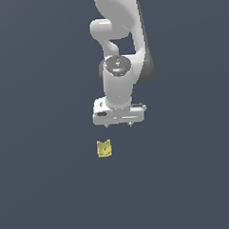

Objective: Pick up the object and move it to a goal position.

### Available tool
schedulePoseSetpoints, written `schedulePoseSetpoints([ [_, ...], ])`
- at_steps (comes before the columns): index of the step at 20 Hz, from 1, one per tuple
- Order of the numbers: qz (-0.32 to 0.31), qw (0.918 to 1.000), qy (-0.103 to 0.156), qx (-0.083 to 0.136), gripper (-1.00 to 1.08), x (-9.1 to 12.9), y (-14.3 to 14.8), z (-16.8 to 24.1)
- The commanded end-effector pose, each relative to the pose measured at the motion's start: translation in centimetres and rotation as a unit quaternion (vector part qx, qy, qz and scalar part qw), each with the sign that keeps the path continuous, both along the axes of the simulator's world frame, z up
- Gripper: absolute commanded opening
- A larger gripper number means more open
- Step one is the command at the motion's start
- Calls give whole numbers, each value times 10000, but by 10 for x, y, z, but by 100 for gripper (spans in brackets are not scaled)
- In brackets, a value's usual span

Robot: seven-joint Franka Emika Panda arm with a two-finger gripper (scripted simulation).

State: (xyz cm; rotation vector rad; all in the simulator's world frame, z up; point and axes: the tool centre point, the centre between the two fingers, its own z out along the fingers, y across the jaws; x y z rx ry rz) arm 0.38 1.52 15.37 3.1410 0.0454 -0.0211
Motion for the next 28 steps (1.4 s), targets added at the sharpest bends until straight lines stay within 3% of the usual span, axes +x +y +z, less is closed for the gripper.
schedulePoseSetpoints([
  [1, 0, 10000, 0, 0, 100, 0, 0, 0],
  [16, 167, 9998, 28, -93, 100, -1, -11, 2],
  [28, 360, 9993, -27, -35, 100, 36, -48, -37],
])
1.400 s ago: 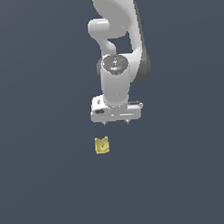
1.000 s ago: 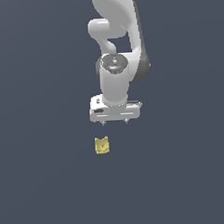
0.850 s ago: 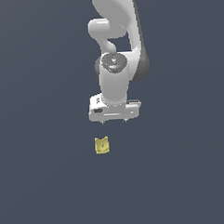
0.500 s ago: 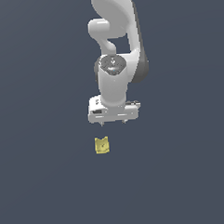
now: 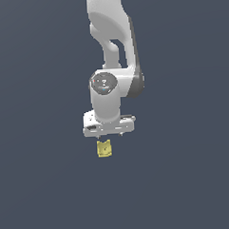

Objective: Pick up the object and move it to a goal position.

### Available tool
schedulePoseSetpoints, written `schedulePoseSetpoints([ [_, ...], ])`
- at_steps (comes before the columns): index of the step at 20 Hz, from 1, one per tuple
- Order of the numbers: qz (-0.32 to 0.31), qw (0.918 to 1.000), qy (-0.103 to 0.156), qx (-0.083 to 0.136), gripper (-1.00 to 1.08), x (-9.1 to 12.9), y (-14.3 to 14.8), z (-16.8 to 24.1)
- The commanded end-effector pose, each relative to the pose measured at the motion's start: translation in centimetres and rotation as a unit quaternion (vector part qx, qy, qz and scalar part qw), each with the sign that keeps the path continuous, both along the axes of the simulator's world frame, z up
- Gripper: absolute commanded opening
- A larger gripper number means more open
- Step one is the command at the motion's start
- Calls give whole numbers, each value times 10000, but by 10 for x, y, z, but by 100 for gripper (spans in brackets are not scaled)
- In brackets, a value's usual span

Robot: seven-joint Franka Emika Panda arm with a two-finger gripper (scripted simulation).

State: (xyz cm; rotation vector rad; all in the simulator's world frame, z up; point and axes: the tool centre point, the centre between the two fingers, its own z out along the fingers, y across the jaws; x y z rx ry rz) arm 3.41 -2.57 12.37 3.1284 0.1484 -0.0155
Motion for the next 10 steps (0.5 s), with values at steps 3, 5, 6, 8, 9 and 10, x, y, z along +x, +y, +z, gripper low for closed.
schedulePoseSetpoints([
  [3, 81, 10000, -25, 28, 100, 14, -17, -19],
  [5, 106, 9999, -33, 37, 100, 18, -23, -25],
  [6, 115, 9999, -36, 41, 100, 20, -25, -27],
  [8, 131, 9999, -42, 46, 100, 22, -29, -31],
  [9, 136, 9999, -44, 48, 100, 23, -30, -32],
  [10, 139, 9999, -45, 50, 100, 24, -31, -33],
])
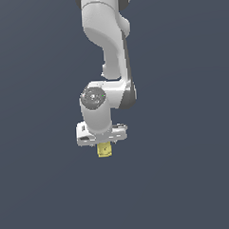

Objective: Pick up the object and move it to a goal position.

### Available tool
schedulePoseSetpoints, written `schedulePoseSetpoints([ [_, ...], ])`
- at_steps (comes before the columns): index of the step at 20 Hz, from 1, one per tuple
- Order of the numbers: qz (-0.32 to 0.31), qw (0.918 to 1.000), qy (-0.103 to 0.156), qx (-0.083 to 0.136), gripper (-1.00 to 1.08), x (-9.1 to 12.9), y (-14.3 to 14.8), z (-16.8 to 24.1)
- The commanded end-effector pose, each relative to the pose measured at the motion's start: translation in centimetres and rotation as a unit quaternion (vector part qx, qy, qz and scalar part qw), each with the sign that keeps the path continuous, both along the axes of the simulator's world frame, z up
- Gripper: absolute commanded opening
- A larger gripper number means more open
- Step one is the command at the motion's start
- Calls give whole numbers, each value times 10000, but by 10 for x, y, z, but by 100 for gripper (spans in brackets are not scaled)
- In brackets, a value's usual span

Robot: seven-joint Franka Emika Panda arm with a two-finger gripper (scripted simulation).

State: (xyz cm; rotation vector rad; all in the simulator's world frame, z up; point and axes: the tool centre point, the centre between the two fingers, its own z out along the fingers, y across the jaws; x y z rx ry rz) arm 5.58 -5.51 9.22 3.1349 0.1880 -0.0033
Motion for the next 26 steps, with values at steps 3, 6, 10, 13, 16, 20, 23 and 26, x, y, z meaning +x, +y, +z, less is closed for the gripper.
schedulePoseSetpoints([
  [3, 8, 10000, -3, 3, 100, 1, -2, -2],
  [6, 8, 10000, -3, 3, 100, 1, -2, -5],
  [10, 11, 10000, -5, 4, 100, 1, -2, -20],
  [13, 14, 10000, -7, 5, 100, 1, -2, -37],
  [16, 17, 10000, -9, 5, 100, 1, -2, -49],
  [20, 17, 10000, -9, 5, 100, 2, -3, -53],
  [23, 17, 10000, -9, 5, -100, 2, -3, -53],
  [26, 17, 10000, -9, 5, -100, 2, -3, -53],
])
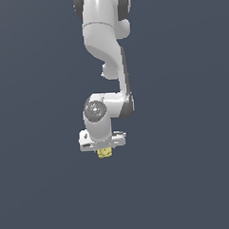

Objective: Pick up the object and move it to a goal position.

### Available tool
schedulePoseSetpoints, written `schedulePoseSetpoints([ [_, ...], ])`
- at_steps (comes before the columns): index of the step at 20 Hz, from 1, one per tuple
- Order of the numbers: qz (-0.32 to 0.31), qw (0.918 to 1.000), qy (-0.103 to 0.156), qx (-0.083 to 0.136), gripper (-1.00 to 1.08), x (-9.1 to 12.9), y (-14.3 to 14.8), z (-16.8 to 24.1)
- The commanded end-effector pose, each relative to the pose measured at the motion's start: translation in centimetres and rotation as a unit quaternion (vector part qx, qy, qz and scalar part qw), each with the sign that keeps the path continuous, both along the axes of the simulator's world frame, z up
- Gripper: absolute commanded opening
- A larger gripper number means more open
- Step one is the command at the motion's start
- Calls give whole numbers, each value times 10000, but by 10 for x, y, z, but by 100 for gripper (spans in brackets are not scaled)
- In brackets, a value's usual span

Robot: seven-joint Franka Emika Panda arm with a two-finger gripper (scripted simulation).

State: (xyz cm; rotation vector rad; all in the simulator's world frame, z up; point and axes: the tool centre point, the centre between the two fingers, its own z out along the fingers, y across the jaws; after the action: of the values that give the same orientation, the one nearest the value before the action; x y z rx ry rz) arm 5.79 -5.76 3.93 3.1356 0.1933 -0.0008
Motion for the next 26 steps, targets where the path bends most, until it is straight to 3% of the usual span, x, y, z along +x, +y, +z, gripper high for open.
schedulePoseSetpoints([
  [1, 0, 10000, -1, 0, -100, 0, 0, 0],
  [14, 0, 10000, -1, 0, -100, -2, 13, 16],
  [26, 3, 10000, -2, -4, -100, -16, 84, 107],
])
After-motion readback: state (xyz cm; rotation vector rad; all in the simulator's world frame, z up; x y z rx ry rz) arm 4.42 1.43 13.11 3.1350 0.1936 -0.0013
